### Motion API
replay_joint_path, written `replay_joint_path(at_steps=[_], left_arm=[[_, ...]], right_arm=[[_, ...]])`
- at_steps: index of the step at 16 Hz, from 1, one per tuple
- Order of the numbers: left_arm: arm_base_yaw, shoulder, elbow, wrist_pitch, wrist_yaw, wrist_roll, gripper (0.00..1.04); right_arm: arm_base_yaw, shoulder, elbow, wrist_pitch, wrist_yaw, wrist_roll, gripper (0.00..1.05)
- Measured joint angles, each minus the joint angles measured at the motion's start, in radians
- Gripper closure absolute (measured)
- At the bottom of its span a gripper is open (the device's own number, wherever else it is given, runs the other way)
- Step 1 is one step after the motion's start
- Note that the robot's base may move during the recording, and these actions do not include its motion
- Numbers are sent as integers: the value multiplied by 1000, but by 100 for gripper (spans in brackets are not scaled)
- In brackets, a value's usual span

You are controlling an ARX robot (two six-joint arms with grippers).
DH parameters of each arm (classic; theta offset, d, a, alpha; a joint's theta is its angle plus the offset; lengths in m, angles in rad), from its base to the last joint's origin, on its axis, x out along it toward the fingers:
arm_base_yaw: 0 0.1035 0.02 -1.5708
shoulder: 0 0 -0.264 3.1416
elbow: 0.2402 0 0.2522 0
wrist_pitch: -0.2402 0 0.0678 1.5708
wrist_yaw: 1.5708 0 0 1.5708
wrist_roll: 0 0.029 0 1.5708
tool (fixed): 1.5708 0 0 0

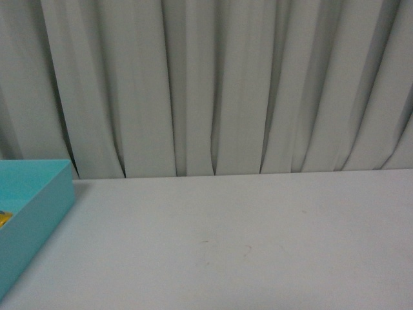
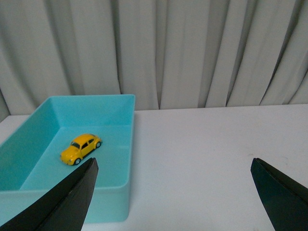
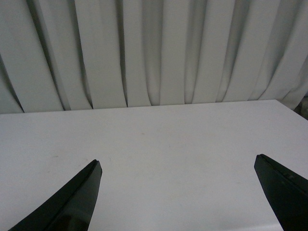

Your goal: Wind up and store yellow beetle toy

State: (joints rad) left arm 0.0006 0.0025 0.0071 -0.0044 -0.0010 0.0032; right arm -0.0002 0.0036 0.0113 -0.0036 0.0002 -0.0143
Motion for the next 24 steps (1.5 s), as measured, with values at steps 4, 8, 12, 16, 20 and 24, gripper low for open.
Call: replay_joint_path(at_steps=[4, 8, 12, 16, 20, 24], left_arm=[[0, 0, 0, 2, 1, 0, 7], [-1, 0, 0, 1, 0, 0, 7], [-1, 0, 0, 1, 0, 0, 7], [-1, 2, 0, -3, 0, 0, 7], [-1, 1, 0, 1, 0, 0, 7], [-1, 1, 0, 1, 0, 0, 7]], right_arm=[[0, 0, 0, 0, 0, 0, 7], [0, 0, 0, 0, 0, 0, 7], [0, 0, 0, 0, 0, 0, 7], [0, 1, 0, -2, 0, 0, 7], [0, 0, 0, -1, 0, 0, 7], [0, 0, 0, -1, 0, 0, 7]])
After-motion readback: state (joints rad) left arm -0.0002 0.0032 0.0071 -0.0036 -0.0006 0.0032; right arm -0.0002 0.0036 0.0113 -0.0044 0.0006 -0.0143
